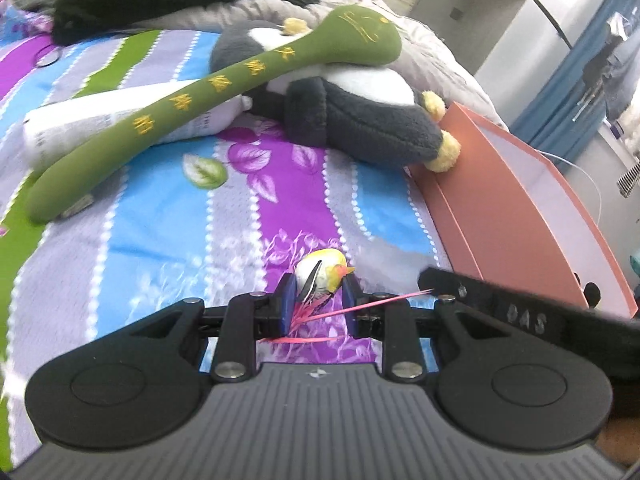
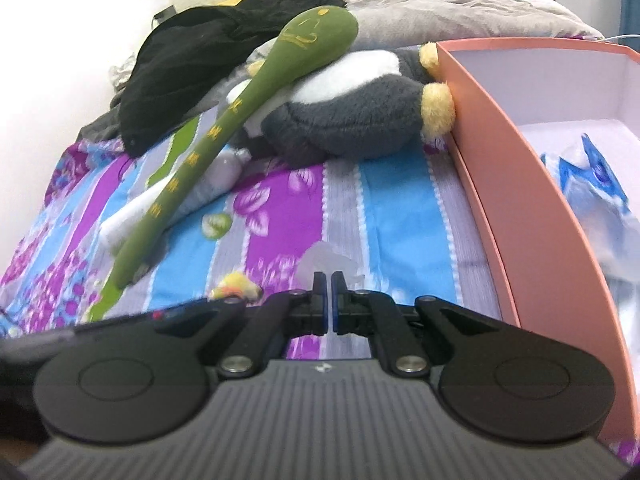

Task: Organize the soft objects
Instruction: 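Grasp the clear plastic piece with the right tool while the left tool holds the feathered toy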

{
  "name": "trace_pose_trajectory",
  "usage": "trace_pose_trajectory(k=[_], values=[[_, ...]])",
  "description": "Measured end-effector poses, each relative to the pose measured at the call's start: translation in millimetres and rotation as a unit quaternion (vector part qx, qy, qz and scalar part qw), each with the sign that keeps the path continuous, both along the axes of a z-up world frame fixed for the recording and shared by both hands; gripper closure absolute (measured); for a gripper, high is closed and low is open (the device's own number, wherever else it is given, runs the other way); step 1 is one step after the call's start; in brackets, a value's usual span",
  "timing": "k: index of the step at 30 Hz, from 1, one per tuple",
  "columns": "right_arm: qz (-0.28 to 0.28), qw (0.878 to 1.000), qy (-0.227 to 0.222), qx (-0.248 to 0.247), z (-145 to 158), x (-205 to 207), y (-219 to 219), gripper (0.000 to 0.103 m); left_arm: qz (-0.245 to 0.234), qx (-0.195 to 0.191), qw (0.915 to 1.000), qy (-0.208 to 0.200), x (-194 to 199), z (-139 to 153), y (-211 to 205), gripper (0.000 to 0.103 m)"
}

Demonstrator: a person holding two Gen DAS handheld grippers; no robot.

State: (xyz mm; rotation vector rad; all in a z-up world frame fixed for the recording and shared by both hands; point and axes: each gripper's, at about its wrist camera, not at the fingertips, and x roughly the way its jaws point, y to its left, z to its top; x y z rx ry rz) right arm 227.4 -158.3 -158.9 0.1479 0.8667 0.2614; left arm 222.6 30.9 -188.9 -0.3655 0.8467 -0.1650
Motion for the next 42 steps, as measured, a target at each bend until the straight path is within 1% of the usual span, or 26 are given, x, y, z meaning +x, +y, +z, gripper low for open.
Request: trace_pose_trajectory(k=[6, 10, 15, 16, 18, 19, 20, 22, 26, 30, 37, 38, 40, 42], values=[[0.017, 1.0, 0.025, -0.001, -1.0, -40.5, -3.8, 0.097, 0.019, 0.008, 0.9996, 0.018, -29.4, 4.6, 3.6, 0.074], [0.04, 0.998, 0.041, -0.017, -5.6, -59.7, 0.0, 0.097, 0.03, 0.005, 0.999, 0.032, -45.0, 0.7, 2.6, 0.074], [0.056, 0.996, 0.056, -0.03, -12.1, -66.7, 2.5, 0.094, 0.035, 0.009, 0.9982, 0.047, -52.4, -8.9, -1.0, 0.074], [0.058, 0.996, 0.056, -0.035, -11.3, -66.9, 3.0, 0.093, 0.035, 0.017, 0.9981, 0.047, -53.1, -9.7, -1.8, 0.074], [0.066, 0.995, 0.048, -0.048, -9.2, -67.8, 4.9, 0.092, 0.037, 0.019, 0.9981, 0.046, -53.4, -10.1, -0.6, 0.074], [0.069, 0.995, 0.043, -0.056, -7.7, -67.9, 5.9, 0.087, 0.04, 0.018, 0.998, 0.045, -53.4, -10.0, 0.9, 0.074], [0.07, 0.995, 0.038, -0.06, -6.3, -67.7, 5.8, 0.077, 0.042, 0.018, 0.9979, 0.045, -52.8, -10.0, 2.4, 0.074], [0.07, 0.995, 0.027, -0.065, -3.4, -67.5, 5.2, 0.065, 0.046, 0.02, 0.9978, 0.043, -52.8, -9.5, 4.5, 0.074], [0.074, 0.994, 0.009, -0.078, -1.0, -64.6, 5.7, 0.066, 0.052, 0.024, 0.9974, 0.045, -51.0, -10.9, 8.0, 0.074], [0.086, 0.993, 0.009, -0.086, -7.4, -55.5, 9.1, 0.065, 0.052, 0.024, 0.9973, 0.046, -49.9, -12.9, 8.4, 0.074], [0.108, 0.99, 0.037, -0.081, -29.2, -41.8, 17.1, 0.065, 0.057, 0.025, 0.997, 0.047, -50.2, -14.9, 9.0, 0.074], [0.109, 0.99, 0.04, -0.083, -32.4, -40.8, 18.5, 0.063, 0.058, 0.025, 0.9969, 0.046, -50.1, -15.0, 9.3, 0.074], [0.11, 0.989, 0.038, -0.088, -36.9, -41.0, 19.5, 0.063, 0.059, 0.025, 0.9969, 0.046, -50.0, -15.7, 9.7, 0.074], [0.106, 0.99, 0.035, -0.082, -39.6, -42.2, 17.2, 0.063, 0.06, 0.023, 0.9969, 0.046, -50.7, -16.0, 10.1, 0.074]])
